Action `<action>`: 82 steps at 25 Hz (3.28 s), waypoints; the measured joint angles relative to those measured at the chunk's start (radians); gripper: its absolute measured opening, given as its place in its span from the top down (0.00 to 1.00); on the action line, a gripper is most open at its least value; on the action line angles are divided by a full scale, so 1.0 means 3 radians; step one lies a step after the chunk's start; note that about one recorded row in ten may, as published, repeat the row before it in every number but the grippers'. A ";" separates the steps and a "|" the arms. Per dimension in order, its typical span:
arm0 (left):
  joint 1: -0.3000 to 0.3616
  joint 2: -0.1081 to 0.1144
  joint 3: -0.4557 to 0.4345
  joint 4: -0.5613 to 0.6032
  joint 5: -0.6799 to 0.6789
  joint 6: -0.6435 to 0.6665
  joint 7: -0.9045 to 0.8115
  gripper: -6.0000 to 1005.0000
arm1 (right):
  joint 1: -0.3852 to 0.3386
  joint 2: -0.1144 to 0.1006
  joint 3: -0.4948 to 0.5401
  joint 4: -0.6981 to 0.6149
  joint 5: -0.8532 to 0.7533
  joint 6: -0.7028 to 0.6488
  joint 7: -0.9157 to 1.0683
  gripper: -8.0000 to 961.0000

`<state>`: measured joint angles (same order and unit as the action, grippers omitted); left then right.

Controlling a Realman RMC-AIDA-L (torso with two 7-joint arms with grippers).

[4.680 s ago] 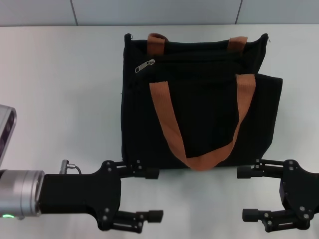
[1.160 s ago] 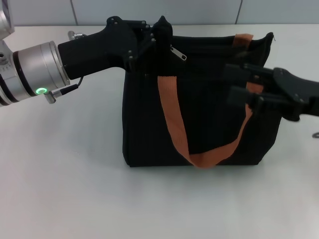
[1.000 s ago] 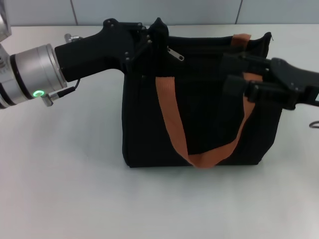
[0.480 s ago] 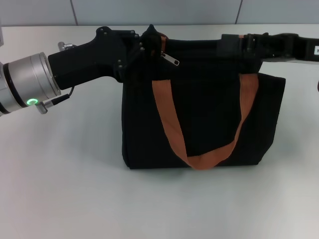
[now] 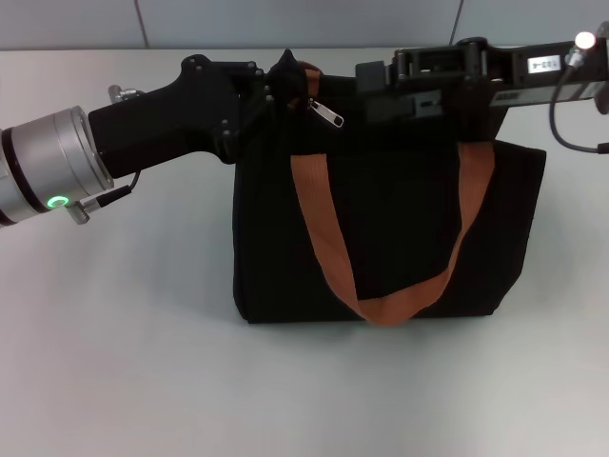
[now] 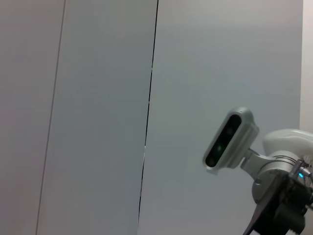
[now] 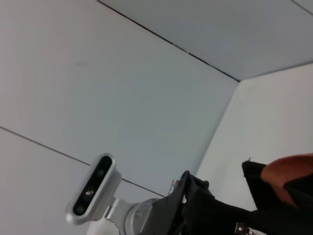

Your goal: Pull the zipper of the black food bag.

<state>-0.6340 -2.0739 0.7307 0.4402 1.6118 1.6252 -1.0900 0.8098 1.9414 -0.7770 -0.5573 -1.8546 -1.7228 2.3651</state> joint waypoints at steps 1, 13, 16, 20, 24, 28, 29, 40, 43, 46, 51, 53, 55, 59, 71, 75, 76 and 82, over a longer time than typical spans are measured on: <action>0.0001 0.0000 -0.0001 0.0000 0.0000 0.0001 0.0000 0.98 | 0.0020 0.0002 -0.0053 0.0004 0.0000 0.0052 0.0090 0.16; 0.0002 0.0000 0.0007 -0.0051 -0.0032 0.0018 0.0075 0.98 | 0.0123 0.0022 -0.0272 0.0176 -0.0005 0.0220 0.0308 0.16; -0.0005 0.0000 0.0002 -0.0073 -0.0034 0.0017 0.0087 0.98 | 0.0132 0.0041 -0.0272 0.0211 -0.0005 0.0266 0.0310 0.16; -0.0006 0.0000 -0.0004 -0.0077 -0.0035 0.0017 0.0088 0.98 | 0.0121 0.0064 -0.0264 0.0215 0.0007 0.0319 0.0316 0.16; -0.0012 0.0000 -0.0003 -0.0077 -0.0037 0.0018 0.0089 0.98 | 0.0120 0.0097 -0.0244 0.0217 0.0020 0.0328 0.0316 0.16; -0.0013 0.0000 -0.0009 -0.0077 -0.0039 0.0018 0.0090 0.98 | 0.0114 0.0110 -0.0236 0.0217 0.0034 0.0329 0.0316 0.16; -0.0013 0.0000 -0.0009 -0.0077 -0.0039 0.0018 0.0090 0.98 | 0.0114 0.0110 -0.0236 0.0217 0.0034 0.0329 0.0316 0.16; -0.0011 0.0000 -0.0021 -0.0077 -0.0052 0.0018 0.0092 0.98 | 0.0067 0.0114 -0.0232 0.0216 0.0213 0.0306 0.0276 0.17; -0.0007 0.0000 -0.0022 -0.0077 -0.0054 0.0018 0.0095 0.98 | 0.0066 0.0114 -0.0233 0.0216 0.0214 0.0299 0.0275 0.17; -0.0007 0.0000 -0.0026 -0.0077 -0.0058 0.0018 0.0095 0.98 | 0.0067 0.0096 -0.0237 0.0216 0.0212 0.0297 0.0286 0.17; -0.0005 0.0000 -0.0023 -0.0077 -0.0109 0.0014 0.0095 0.98 | 0.0046 0.0083 -0.0241 0.0216 0.0205 0.0297 0.0297 0.17; -0.0003 0.0000 -0.0022 -0.0077 -0.0129 0.0003 0.0095 0.98 | 0.0043 0.0080 -0.0263 0.0216 0.0190 0.0299 0.0301 0.17; -0.0004 0.0000 -0.0023 -0.0077 -0.0129 0.0000 0.0095 0.98 | 0.0051 0.0073 -0.0268 0.0213 0.0173 0.0305 0.0302 0.17; -0.0008 0.0000 -0.0025 -0.0077 -0.0131 -0.0002 0.0095 0.98 | 0.0042 0.0059 -0.0255 0.0195 0.0162 0.0315 0.0304 0.17; -0.0018 0.0000 -0.0006 -0.0082 -0.0137 0.0022 0.0081 0.98 | 0.0075 0.0119 -0.0277 0.0209 0.0140 0.0427 0.0312 0.17; -0.0020 -0.0004 -0.0003 -0.0114 -0.0137 0.0038 0.0091 0.98 | 0.0102 0.0145 -0.0284 0.0212 0.0138 0.0446 0.0299 0.17; -0.0020 -0.0004 -0.0003 -0.0114 -0.0137 0.0038 0.0091 0.98 | 0.0108 0.0153 -0.0296 0.0210 0.0138 0.0451 0.0289 0.17; -0.0020 -0.0005 -0.0002 -0.0117 -0.0137 0.0042 0.0092 0.98 | 0.0126 0.0186 -0.0320 0.0184 0.0141 0.0440 0.0207 0.17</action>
<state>-0.6400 -2.0754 0.7302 0.4049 1.5706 1.6377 -1.0623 0.8477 1.9973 -0.8731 -0.5022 -1.8123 -1.5909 2.4271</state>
